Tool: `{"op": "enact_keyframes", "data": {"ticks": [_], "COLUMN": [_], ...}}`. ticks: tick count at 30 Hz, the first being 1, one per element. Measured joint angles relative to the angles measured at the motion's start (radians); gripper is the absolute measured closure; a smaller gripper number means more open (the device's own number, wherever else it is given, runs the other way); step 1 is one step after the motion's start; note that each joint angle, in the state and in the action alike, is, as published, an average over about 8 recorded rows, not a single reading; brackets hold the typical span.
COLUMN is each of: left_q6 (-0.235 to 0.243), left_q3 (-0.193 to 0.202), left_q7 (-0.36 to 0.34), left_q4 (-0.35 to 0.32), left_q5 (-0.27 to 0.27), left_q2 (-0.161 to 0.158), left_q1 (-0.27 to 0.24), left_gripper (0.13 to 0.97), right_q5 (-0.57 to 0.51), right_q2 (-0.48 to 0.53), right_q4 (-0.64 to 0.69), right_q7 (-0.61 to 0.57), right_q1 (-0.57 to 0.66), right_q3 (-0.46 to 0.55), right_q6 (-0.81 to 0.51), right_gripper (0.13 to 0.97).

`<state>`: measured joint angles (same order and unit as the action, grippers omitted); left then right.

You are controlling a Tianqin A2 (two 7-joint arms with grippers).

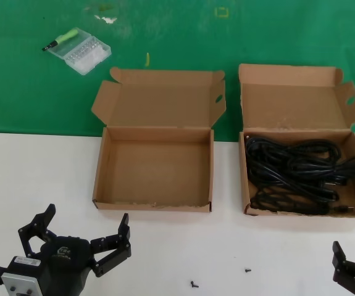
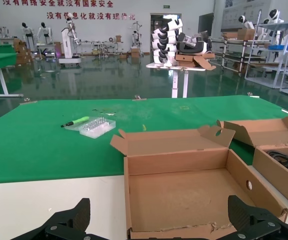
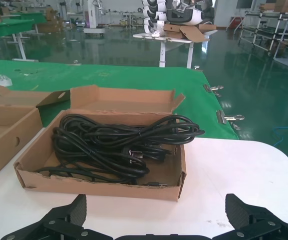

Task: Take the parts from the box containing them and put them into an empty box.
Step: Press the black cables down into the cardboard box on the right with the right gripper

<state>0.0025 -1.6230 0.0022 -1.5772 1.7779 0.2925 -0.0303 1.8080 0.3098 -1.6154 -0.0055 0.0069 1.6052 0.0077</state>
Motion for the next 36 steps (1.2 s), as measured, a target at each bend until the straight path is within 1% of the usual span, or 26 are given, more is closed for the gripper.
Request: {"op": "enact_keyframes", "data": {"ticks": [17,23,27,31,34,35,36], "left_q6": [0.0,0.0,0.0,0.0,0.0,0.0,0.0], "left_q3": [0.0,0.0,0.0,0.0,0.0,0.0,0.0], "left_q7": [0.0,0.0,0.0,0.0,0.0,0.0,0.0], "left_q4": [0.0,0.0,0.0,0.0,0.0,0.0,0.0], "left_q5": [0.0,0.0,0.0,0.0,0.0,0.0,0.0], "left_q2": [0.0,0.0,0.0,0.0,0.0,0.0,0.0], "left_q1": [0.0,0.0,0.0,0.0,0.0,0.0,0.0], "left_gripper": [0.132,0.223,0.273,0.353,0.412,0.412,0.439], "right_q5": [-0.003,-0.012,-0.015,-0.021,-0.036,-0.043,-0.052], "right_q2": [-0.004,-0.017,0.0,0.054,0.118,0.143,0.168], "right_q4": [0.0,0.0,-0.001,-0.001,0.008,0.014,0.021], "right_q7": [-0.005,-0.051,-0.101,-0.166,-0.22,-0.237,-0.254], "right_q1": [0.0,0.0,0.01,0.039,0.079,0.097,0.117], "right_q3": [-0.005,-0.04,-0.066,-0.08,-0.077,-0.072,-0.066], "right_q6": [-0.009,-0.068,-0.126,-0.198,-0.26,-0.281,-0.302], "right_gripper": [0.129,0.129,0.129,0.129,0.129,0.129,0.129]}}
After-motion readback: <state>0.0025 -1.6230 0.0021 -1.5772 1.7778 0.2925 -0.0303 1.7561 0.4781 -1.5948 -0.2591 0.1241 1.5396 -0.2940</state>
